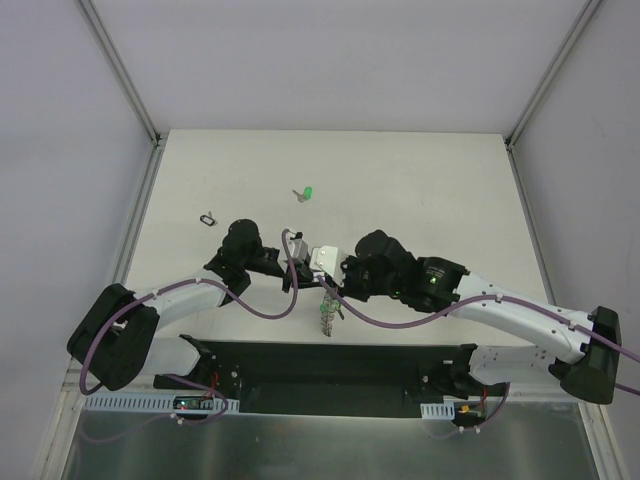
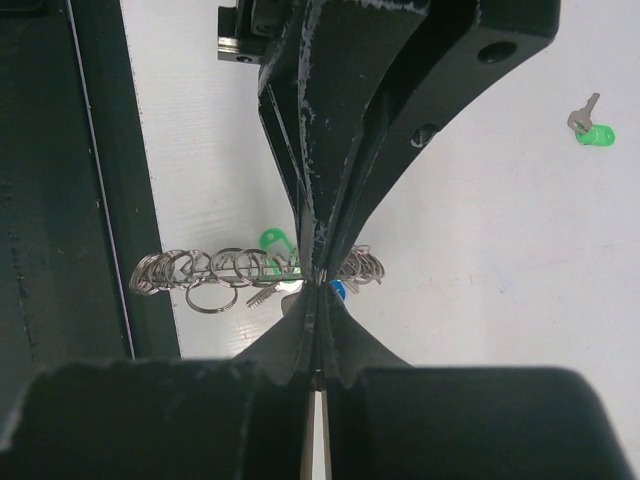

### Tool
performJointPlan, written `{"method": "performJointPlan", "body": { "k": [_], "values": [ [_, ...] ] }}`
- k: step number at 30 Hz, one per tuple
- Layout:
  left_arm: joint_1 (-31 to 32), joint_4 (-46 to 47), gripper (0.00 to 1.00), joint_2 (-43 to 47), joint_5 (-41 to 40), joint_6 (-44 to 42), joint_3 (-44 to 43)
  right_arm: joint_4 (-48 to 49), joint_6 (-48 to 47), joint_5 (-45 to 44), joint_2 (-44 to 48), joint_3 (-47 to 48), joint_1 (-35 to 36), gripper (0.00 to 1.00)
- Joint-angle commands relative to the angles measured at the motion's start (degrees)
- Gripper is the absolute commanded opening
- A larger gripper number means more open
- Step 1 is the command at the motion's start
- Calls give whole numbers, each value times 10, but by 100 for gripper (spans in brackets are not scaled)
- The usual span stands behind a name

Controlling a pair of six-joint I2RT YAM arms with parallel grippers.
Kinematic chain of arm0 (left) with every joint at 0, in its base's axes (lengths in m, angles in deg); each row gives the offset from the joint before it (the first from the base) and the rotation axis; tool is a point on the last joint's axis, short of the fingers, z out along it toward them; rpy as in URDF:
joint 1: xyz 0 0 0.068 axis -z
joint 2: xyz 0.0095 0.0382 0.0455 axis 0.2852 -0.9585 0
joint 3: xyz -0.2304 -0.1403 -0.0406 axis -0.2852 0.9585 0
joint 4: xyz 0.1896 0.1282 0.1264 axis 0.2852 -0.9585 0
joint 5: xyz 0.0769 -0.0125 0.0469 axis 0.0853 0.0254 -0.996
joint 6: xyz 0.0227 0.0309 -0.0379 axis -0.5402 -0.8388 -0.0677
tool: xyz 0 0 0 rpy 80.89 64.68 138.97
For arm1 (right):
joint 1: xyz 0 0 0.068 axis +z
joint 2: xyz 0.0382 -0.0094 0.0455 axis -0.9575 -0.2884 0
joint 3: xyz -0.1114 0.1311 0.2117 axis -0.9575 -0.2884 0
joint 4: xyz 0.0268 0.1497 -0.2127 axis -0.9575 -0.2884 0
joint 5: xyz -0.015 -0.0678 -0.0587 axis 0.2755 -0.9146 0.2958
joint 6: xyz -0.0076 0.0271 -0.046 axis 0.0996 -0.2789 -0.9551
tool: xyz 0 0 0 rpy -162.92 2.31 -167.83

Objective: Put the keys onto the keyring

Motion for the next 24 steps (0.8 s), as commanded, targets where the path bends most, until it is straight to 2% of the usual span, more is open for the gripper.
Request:
{"method": "performJointPlan", "body": {
  "k": [1,12,18,24],
  "values": [
    [2,50,0,13,-13,9,-2,8,-4,-5,5,33,5,1],
    [0,198,0,28,-177,162,58,-22,5,-29,19,13,6,1],
    [1,272,0,34,-220,221,82,-13,14,-44,16,-14,7,1],
    [3,425,0,-4,-251,312,106,25,29,-34,7,-32,8,1]
  ]
}}
